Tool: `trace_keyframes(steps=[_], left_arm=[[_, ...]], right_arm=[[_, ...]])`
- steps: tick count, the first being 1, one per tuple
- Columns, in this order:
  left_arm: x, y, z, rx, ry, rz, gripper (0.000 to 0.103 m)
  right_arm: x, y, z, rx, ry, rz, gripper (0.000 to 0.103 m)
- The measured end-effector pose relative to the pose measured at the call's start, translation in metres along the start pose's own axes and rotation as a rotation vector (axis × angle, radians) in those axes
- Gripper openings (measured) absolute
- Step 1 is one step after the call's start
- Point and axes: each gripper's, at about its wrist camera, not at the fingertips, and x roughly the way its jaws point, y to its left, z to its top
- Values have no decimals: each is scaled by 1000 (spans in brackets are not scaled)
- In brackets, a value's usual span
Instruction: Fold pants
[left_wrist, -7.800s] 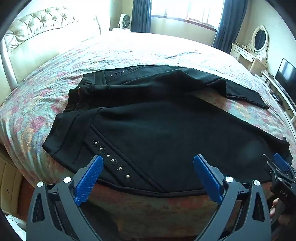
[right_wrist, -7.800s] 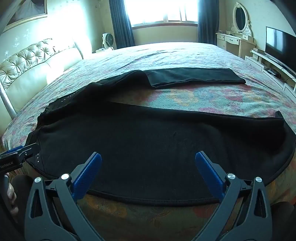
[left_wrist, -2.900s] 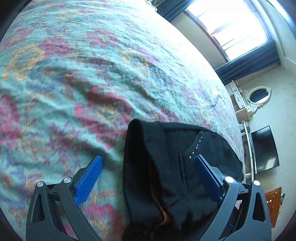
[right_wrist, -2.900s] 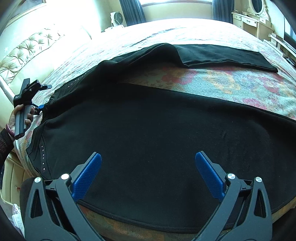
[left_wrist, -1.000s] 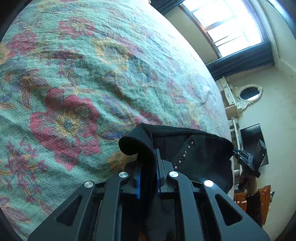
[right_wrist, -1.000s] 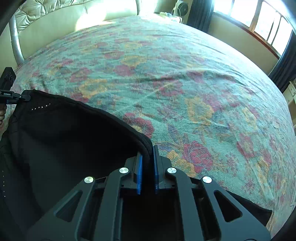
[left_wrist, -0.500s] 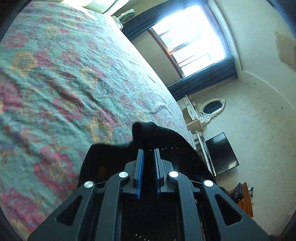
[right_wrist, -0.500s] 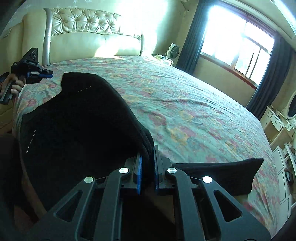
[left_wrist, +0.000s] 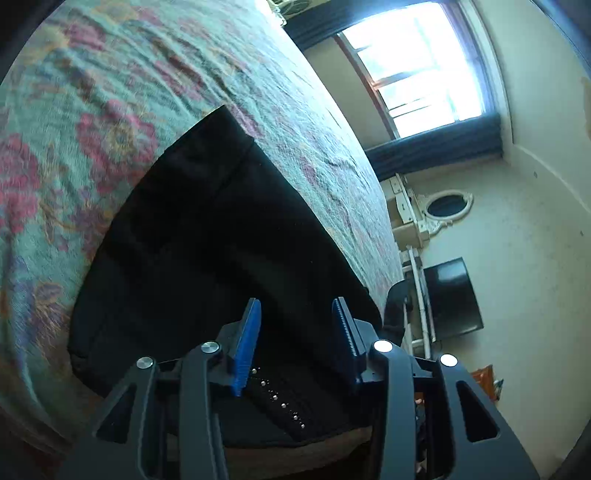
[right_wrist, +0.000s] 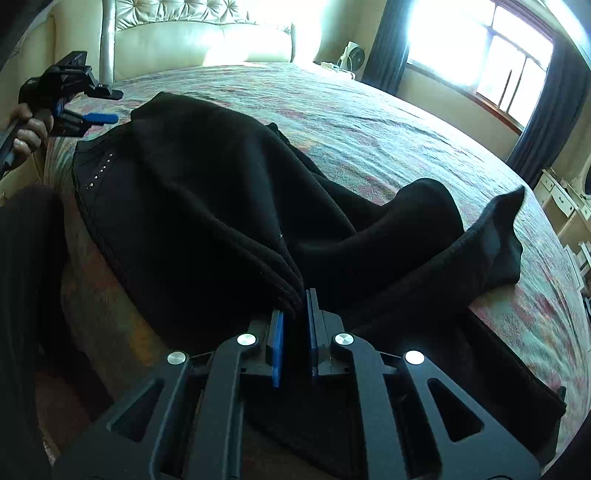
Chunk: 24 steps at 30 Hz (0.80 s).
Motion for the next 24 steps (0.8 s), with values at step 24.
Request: trace_keyframes(steps=[24], left_arm=[[-16,32,14,-285,-313,18,5]], right_arm=[[-21,1,-3,25,-48,-18,11]])
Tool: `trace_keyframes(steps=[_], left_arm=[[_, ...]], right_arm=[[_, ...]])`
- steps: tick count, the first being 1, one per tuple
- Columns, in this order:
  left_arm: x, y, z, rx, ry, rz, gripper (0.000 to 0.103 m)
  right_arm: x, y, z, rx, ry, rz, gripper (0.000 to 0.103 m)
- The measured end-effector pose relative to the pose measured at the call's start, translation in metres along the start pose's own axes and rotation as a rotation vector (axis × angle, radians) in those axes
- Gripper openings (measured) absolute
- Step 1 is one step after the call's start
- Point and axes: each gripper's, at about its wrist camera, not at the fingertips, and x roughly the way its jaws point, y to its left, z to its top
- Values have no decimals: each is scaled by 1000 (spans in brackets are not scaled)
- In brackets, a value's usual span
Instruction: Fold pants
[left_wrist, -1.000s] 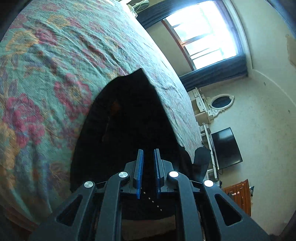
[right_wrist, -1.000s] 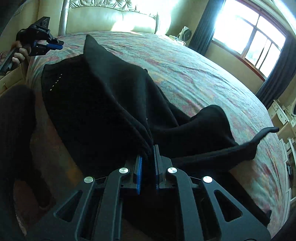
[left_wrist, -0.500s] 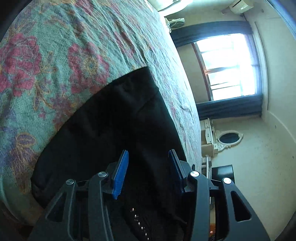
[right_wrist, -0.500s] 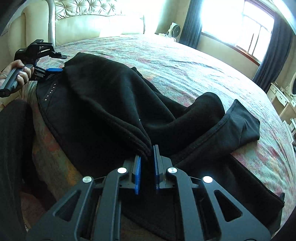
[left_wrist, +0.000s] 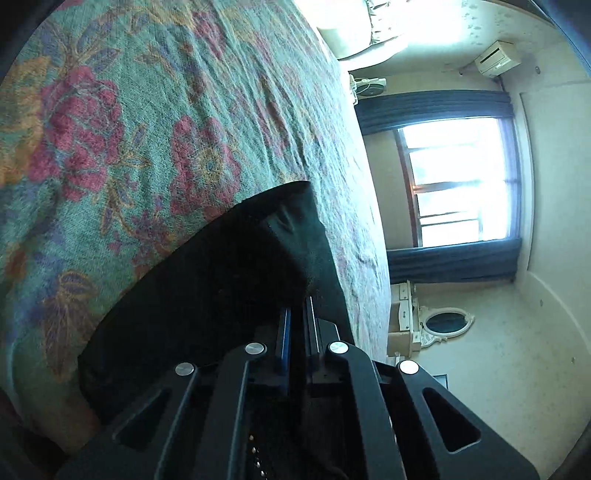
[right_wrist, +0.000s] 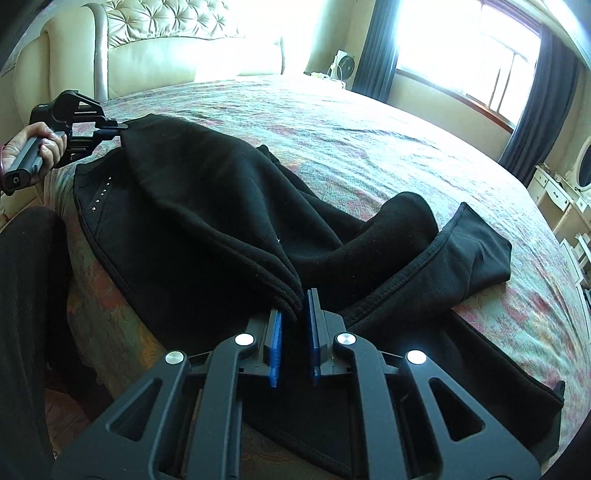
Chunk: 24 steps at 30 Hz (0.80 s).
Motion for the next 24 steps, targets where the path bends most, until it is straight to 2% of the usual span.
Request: trace_keyframes(steps=[4,7,9,10,12,13,14,16,18,20,24], left_arm=[[-35,-8,-22,67,-7,-6,5],[-47,8,-35,55,7,26,5],[-46,27,-42,39,26,71,5],[-43,38,-43,23,41,90,5],[-39,57,-44,-34,55,90,5],[-41,60,-44,-50,55,78,5],[-42,59,-44,-49,54,76,5],[-43,52,-44,-22,52,85,5],[-41,44,-41,-3,49,92,5],[-41,44,-40,-11,47,92,5],[-47,49,-46,-19,50,88,5]], right_arm=[[-16,3,-2,-16,-18,-33,11],[-15,5,-13,-24,19,-34,12],[-9,2,-20,2,72,-1,17],[-10,0,-23,42,70,19,22],[-15,-11,-24,187,66,91,37],[-19,-19,-24,281,58,127,55],[-24,-26,-25,379,40,160,68],[-29,-44,-33,644,17,252,69],[-25,-52,-44,854,25,335,69],[-17,-50,-52,972,47,387,68],[0,-43,-64,1105,62,412,64]])
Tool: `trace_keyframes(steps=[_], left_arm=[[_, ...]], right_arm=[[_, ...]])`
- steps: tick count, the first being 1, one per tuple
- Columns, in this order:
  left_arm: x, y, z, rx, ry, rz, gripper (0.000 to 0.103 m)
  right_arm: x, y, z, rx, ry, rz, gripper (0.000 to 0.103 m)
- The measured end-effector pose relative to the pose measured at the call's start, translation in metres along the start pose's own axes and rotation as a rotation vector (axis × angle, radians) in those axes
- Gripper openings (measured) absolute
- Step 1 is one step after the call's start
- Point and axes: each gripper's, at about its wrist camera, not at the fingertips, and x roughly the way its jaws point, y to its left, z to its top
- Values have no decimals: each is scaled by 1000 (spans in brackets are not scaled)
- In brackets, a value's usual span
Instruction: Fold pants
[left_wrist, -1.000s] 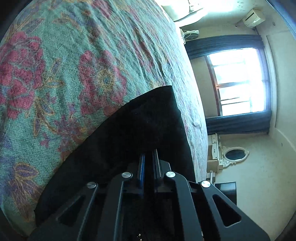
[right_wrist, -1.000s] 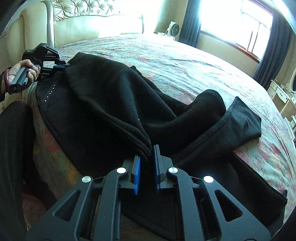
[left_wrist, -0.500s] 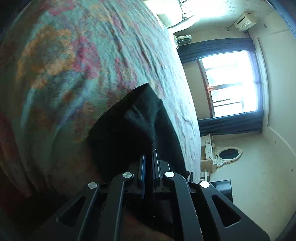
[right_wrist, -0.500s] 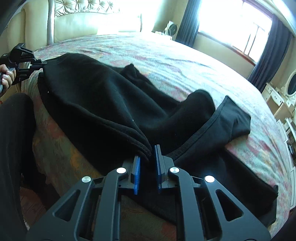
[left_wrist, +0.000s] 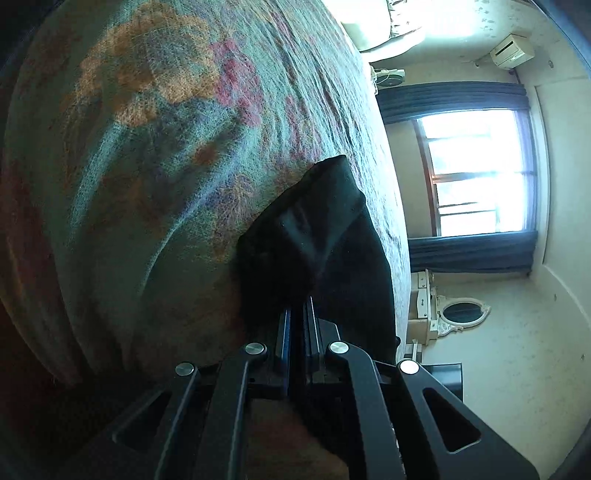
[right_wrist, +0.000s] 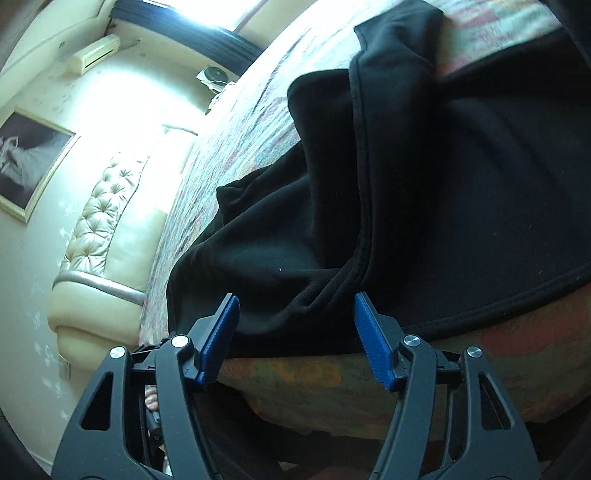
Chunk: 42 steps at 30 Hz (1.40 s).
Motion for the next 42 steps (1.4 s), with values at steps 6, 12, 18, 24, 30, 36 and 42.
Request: trace_keyframes(steps=[6,12,18,24,30,36,42], left_arm=[[-8,6,-2,3,-6,3,5],[-14,6,-4,8,-16,6,5],[-17,4,-6,24,-24,14,5],[-26,3,-9,38,-38,38,5],[-30,-4,-13,93,-31,55,8],[-63,-46,-28,329,-117,105,8],[-64,-106,-53,522,-139,-17,85]], right_arm=[[6,-13,7,126,-24,-10,52],[-7,-17,4,155,-81,-36,49],[8,-18,16,116,-89,-68,46],[-2,-40,13,149,-74,-32,11],[-39,-47,18,138,-132,-28,35],[-185,-76,83,154,-485,-208,53],[-266,-186,127,360,-597,-383,53]])
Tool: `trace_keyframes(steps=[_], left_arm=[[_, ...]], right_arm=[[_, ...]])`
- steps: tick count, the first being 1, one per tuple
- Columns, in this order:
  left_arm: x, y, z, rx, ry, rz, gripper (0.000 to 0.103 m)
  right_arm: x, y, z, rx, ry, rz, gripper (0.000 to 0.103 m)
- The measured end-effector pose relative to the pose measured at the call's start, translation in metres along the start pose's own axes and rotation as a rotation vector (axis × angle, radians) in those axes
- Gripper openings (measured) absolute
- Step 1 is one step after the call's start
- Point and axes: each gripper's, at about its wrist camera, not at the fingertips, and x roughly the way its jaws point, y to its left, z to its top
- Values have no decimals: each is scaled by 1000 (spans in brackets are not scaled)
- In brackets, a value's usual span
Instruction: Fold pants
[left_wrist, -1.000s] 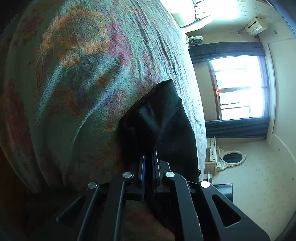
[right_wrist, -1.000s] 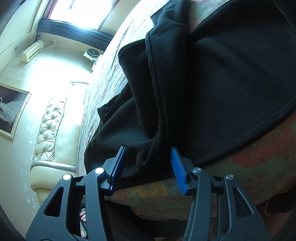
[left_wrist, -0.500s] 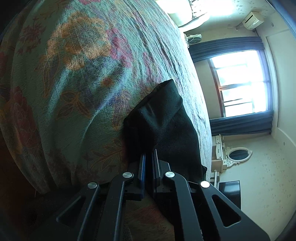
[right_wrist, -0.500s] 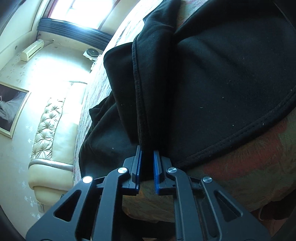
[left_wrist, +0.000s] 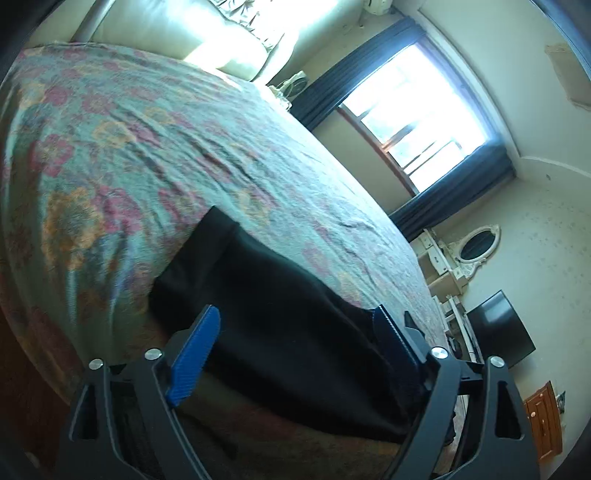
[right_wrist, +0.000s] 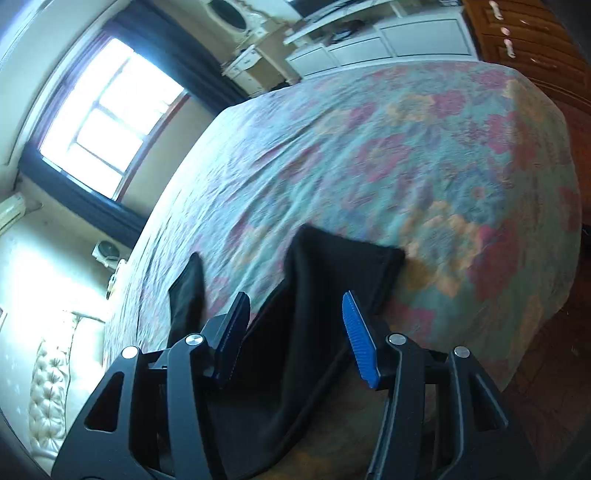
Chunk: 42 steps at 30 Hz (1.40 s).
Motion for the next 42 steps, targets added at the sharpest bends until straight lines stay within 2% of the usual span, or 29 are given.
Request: trace_keyframes(steps=[3,6,8,9,11,12,16,18,21,23,24,25,27,29,30,31,34,36,39,42], left_arm=[[23,-21,-3,2,60,-38,85],[52,-34,-11,-46,117,-64,85],[69,-42,-18,-54,154,-61,85],[77,-48,-23,-47,175,-56,85],[95,-56,-34,-25,226,-48,85],[103,-60,-40,-9,249,-35,86],[123,-62,-64,49,304,44,86],[129,-59,-69,67,320,67,86],[130,-62,-72,108,317,76,86],[129,-65,-73,139,319,80,86],[128,-65,-73,147,317,79,86],[126,-65,-74,150,314,77,86],[127,-67,-75,149,310,71,86],[127,-66,-76,152,310,74,86],[127,-66,-76,155,309,77,86],[128,-67,-76,160,310,79,87],[130,-66,-80,191,308,77,89],[129,-66,-84,219,294,76,89],[129,-70,-91,289,285,84,90],[129,-71,-93,306,285,91,91]], right_arm=[[22,-31,15,80,23,-25,53],[52,-57,14,186,114,4,53],[64,-67,12,243,128,27,52],[67,-70,13,247,123,38,49],[68,-72,16,226,112,43,8],[67,-73,18,208,111,67,8],[43,-88,30,169,48,53,8],[46,-107,30,172,81,32,8],[41,-122,27,198,82,73,10],[28,-123,32,211,22,19,19],[15,-122,37,212,-45,-51,23],[3,-116,42,198,-113,-88,31],[-9,-78,51,66,-183,-103,32],[-4,-18,48,-101,-177,-61,45],[4,17,43,-177,-154,-27,61],[18,56,35,-262,-111,11,69],[82,171,-7,-504,63,124,69],[136,235,-40,-630,196,150,69],[219,306,-84,-784,311,68,69],[271,342,-123,-915,312,-96,69]])
